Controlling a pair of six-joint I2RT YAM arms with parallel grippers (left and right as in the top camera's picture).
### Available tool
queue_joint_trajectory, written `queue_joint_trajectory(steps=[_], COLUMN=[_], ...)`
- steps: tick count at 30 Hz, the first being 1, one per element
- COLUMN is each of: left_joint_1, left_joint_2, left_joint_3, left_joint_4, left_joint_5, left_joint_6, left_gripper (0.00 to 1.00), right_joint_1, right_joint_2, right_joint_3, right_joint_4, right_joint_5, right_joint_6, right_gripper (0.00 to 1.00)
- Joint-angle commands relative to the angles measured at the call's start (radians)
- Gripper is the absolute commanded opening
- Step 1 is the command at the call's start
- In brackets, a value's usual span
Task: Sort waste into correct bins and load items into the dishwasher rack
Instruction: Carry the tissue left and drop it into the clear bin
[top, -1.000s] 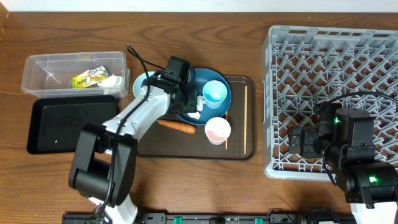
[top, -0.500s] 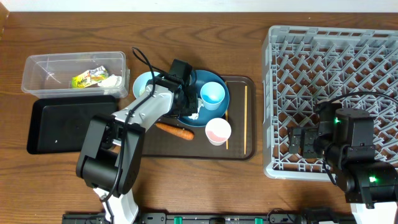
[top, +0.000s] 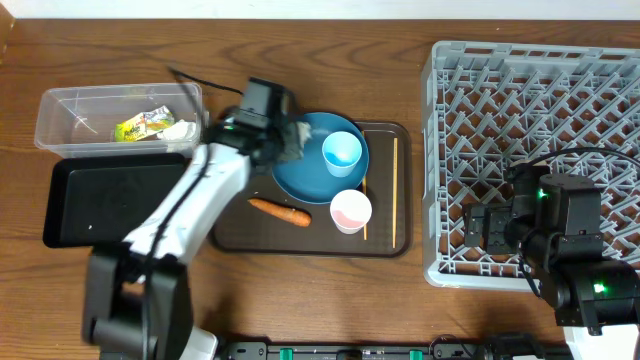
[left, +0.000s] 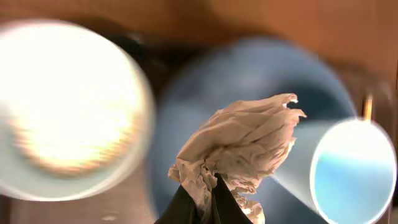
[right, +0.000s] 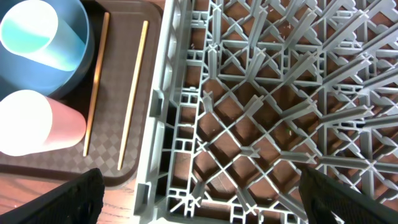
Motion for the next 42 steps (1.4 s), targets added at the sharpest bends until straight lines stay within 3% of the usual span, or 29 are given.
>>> queue_joint_trajectory(steps=[1,10,16,17,20,22,25,31,36,42], left_joint_1=[0.099,0.405,0.505,0.512,0.525,0.529,0.530,0.467,0.299,0.078], left_joint_2=[-0.062,-0.058,0.022,0.036,0.071,0.074,0.053,-0.090,-0.163,-0.107], left_joint_3=[0.018,0.017,0.017,0.017,0.017,0.017,0.019,0.025,0.025,0.020], left_joint_4=[0.032,0.203,0.273,0.283,0.305,0.307,0.304,0.175,0.014,-0.069], left_joint_5=[-0.069,-0.069,-0.069,-0.069,-0.069,-0.069,-0.069,-0.051,0.080,0.090], left_joint_6=[0.024,0.024,0.025,0.025,0.025,0.025,0.043,0.047,0.047,0.043], left_gripper=[0.06,0.06,0.07,0.11,0.40,0.49,0.54,0.57,0.57,0.57], right_joint_1=[0.004,0.004,0.004,0.004,0.004,0.004,0.004,0.004,0.004,0.004], right_joint_2=[-0.002,-0.002,-0.002,-0.002,-0.002,-0.002,-0.002,-0.002,-0.002,-0.002], right_joint_3=[0.018,0.018,0.018,0.018,0.018,0.018,0.018,0.018,0.018,0.018], right_joint_4=[-0.002,-0.001,0.000,0.000,0.004,0.003,0.004,0.006,0.016,0.014], right_joint_5=[0.003,0.003,0.003,0.003,0.003,0.003,0.003,0.003,0.003,0.003], right_joint_6=[-0.010,-0.010,-0.010,-0.010,-0.010,-0.010,-0.010,-0.010,-0.010,-0.010], right_gripper=[0.99,0.99,0.99,0.99,0.99,0.99,0.99,0.99,0.99,0.99])
